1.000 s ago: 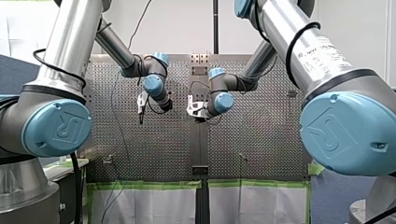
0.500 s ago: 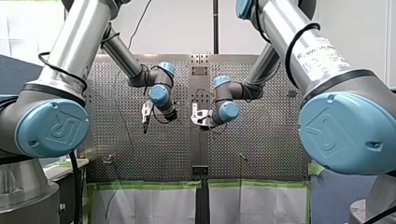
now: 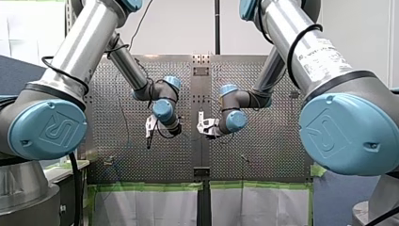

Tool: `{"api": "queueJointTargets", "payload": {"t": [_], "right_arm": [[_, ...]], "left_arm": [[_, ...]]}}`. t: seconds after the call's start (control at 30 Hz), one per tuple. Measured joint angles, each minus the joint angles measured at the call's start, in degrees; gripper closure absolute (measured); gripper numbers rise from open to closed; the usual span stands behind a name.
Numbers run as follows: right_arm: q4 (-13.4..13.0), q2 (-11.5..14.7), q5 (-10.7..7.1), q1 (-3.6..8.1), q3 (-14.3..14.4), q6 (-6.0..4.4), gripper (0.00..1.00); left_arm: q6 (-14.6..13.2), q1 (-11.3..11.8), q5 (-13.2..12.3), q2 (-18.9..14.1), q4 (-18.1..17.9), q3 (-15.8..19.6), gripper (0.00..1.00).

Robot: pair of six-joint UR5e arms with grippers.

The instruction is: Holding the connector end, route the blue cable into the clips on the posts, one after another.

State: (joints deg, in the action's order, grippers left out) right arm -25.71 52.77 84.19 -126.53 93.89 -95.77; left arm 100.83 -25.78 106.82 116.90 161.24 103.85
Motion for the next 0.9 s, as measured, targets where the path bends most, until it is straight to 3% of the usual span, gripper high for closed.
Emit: {"api": "queueJointTargets", "payload": {"t": [0.4, 0.63, 0.9], "right_arm": [[-4.0, -0.1, -0.07, 0.88, 4.4, -0.54, 1.0], [-6.7, -0.3, -0.18, 1.54, 6.3, -0.88, 1.0], [-8.8, -0.5, -0.11, 1.96, 7.5, -0.96, 1.0]], "left_arm": [[0.3, -1.6, -0.2, 0.6, -4.8, 0.8, 1.0], [1.1, -3.9, -0.5, 3.9, -7.8, 0.8, 1.0], [4.7, -7.6, 0.4, 8.6, -12.4, 0.8, 1.0]]}}
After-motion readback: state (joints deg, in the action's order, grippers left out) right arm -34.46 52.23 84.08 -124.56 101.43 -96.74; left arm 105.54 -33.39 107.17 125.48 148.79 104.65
